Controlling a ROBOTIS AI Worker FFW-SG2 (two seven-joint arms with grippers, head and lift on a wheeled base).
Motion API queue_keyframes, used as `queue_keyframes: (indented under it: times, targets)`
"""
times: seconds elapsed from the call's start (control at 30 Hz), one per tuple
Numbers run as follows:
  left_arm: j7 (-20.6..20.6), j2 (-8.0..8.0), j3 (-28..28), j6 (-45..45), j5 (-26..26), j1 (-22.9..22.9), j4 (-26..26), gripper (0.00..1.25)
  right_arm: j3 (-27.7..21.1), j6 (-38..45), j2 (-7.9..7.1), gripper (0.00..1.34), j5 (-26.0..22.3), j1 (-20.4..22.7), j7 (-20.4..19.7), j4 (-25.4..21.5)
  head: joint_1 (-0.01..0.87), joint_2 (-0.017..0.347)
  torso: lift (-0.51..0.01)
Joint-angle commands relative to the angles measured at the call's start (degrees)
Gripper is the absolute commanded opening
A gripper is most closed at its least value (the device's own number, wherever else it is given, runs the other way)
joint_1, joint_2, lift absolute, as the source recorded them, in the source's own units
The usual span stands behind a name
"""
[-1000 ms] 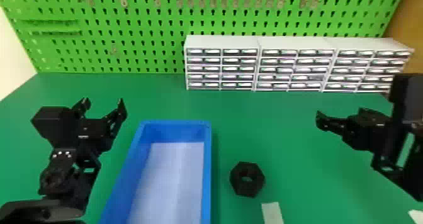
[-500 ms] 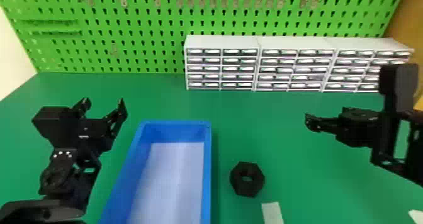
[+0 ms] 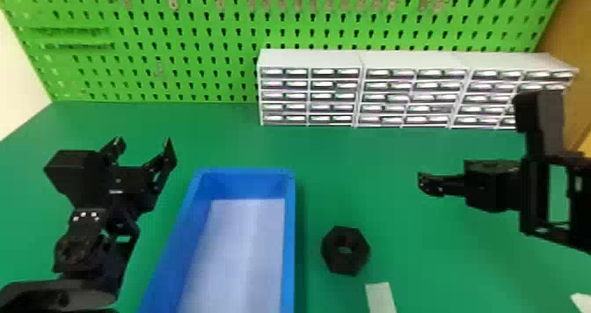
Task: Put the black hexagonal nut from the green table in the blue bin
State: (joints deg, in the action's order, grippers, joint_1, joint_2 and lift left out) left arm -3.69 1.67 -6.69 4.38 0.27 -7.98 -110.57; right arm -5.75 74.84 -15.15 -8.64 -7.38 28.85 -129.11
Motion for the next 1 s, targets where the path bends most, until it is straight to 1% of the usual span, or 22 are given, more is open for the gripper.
queue_keyframes:
  times: [0.0, 0.1, 0.2, 0.3, 0.37, 0.43, 0.57, 0.7, 0.73, 0.83, 0.97]
  targets:
    - [0.0, 0.00, -0.2, -0.1, 0.0, -0.1, 0.0, 0.81, 0.7, 2.5, -0.85, 1.22, 0.6, -0.4, 1.9, 0.0, 0.657, 0.057, -0.095]
    - [0.0, 0.00, -0.3, 0.0, 0.0, -0.2, 0.0, 0.81, 1.4, 3.8, -1.46, 1.22, 0.6, -0.9, 4.0, 0.4, 0.657, 0.057, -0.095]
    - [0.0, 0.00, -0.4, 0.0, -0.3, -0.4, 0.0, 0.81, 1.9, 4.7, -1.90, 1.22, 1.0, -1.4, 8.9, 1.8, 0.657, 0.057, -0.095]
    - [0.0, 0.00, -0.5, 0.0, -0.4, -0.4, 0.0, 0.81, 2.7, 4.7, -2.52, 1.22, 1.9, -1.8, 11.8, 2.1, 0.657, 0.057, -0.095]
    - [0.0, 0.00, -0.5, 0.0, -0.4, -0.6, 0.0, 0.81, 3.0, 4.9, -2.96, 1.22, 2.9, -2.0, 15.1, 2.7, 0.657, 0.057, -0.095]
    - [0.0, 0.00, -0.5, 0.0, -0.4, -0.6, 0.0, 0.81, 3.8, 5.1, -3.40, 1.22, 3.8, -2.3, 17.5, 3.3, 0.657, 0.057, -0.095]
    - [0.0, 0.00, -0.6, 0.0, -0.4, -0.6, 0.0, 0.81, 5.6, 5.8, -3.84, 1.22, 6.4, -2.5, 20.2, 3.8, 0.657, 0.057, -0.095]
    - [0.0, 0.00, -0.6, 0.0, -0.4, -0.6, 0.0, 0.81, 6.8, 5.8, -3.57, 1.22, 8.9, -2.4, 23.1, 4.8, 0.657, 0.057, -0.095]
    - [0.0, 0.00, -0.6, 0.0, -0.4, -0.7, 0.0, 0.81, 7.1, 5.8, -3.49, 1.22, 10.0, -2.2, 23.8, 5.0, 0.657, 0.057, -0.095]
    - [0.0, 0.00, -0.6, 0.0, -0.4, -0.7, 0.0, 0.81, 8.3, 5.8, -3.05, 1.22, 15.2, -2.0, 27.4, 5.4, 0.657, 0.057, -0.095]
    - [0.0, 0.00, -0.7, 0.0, -0.4, -0.8, 0.0, 0.81, 9.0, 5.8, -1.99, 1.22, 18.9, -2.0, 30.2, 5.6, 0.657, 0.057, -0.095]
